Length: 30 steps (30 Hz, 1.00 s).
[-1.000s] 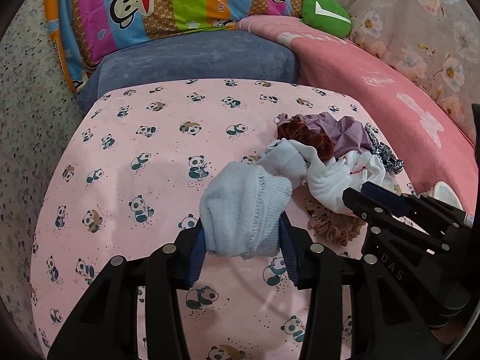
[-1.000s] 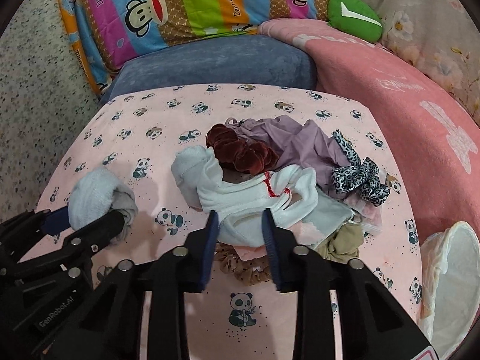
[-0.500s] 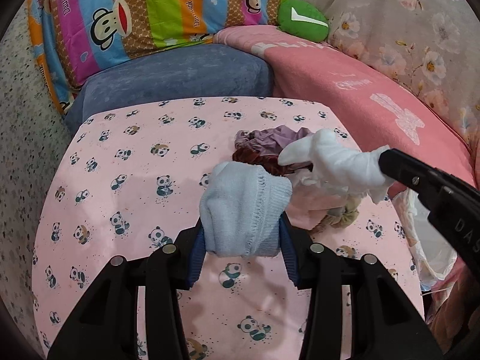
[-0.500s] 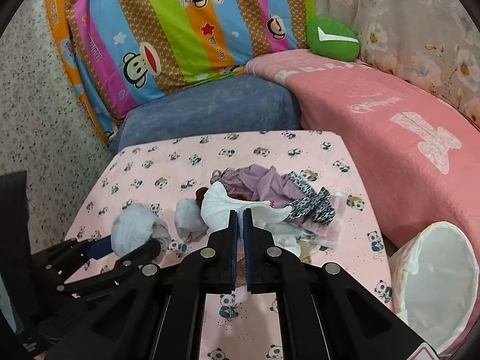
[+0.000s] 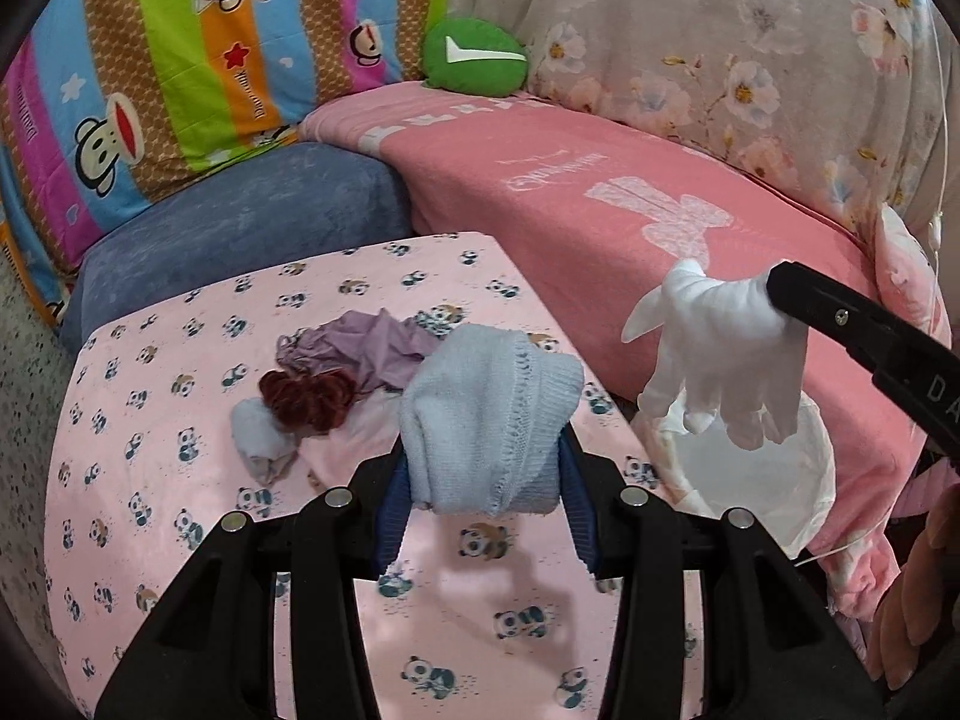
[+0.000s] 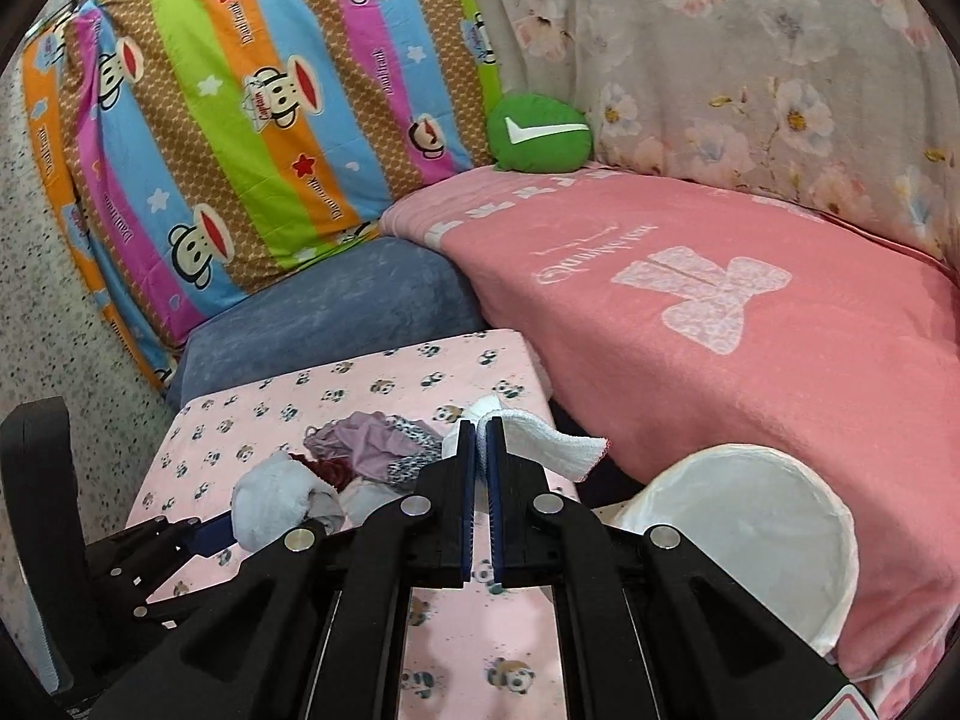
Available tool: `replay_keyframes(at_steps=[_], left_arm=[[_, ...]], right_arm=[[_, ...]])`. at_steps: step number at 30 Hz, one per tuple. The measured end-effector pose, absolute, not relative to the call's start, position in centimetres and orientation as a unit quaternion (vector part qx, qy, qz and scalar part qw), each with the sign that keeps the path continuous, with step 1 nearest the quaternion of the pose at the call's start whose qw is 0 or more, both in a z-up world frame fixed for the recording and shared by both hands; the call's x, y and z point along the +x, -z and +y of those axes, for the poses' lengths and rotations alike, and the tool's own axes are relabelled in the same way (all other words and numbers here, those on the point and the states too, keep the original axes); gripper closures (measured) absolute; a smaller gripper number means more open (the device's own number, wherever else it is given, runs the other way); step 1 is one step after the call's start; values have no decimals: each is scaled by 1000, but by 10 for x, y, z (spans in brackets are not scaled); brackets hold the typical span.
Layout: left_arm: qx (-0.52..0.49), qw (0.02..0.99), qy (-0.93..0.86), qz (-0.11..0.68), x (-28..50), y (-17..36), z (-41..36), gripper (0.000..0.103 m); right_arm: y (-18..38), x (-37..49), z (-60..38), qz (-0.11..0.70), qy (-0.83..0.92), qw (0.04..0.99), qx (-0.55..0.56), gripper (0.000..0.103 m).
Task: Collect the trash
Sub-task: 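Carry sock and glove over the white bin and open both grippers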
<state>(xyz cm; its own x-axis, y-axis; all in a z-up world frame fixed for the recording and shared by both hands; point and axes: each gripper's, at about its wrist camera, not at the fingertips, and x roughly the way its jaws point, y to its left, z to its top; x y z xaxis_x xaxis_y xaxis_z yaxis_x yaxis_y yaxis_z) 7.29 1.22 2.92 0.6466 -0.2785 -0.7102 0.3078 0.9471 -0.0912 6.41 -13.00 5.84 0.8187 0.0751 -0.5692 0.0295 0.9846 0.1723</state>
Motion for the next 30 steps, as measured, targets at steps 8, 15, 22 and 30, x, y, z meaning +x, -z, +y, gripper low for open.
replay_keyframes(at_steps=[8,15,22,30], left_arm=[[53,897,218,381,62,-32,-59,61],[71,887,251,381,58,-29,-104,60],[80,877,275,386,60,-23,-132,59],[91,865,306,387,61,-16,-155,46]], right_arm=[[-46,39,-203,302,48,944,120,98],[-28,25,-249,313,85,935,142,98],[-18,19,-274,320,104,929,155,97],[-18,18,-291,316,119,926,167,92]])
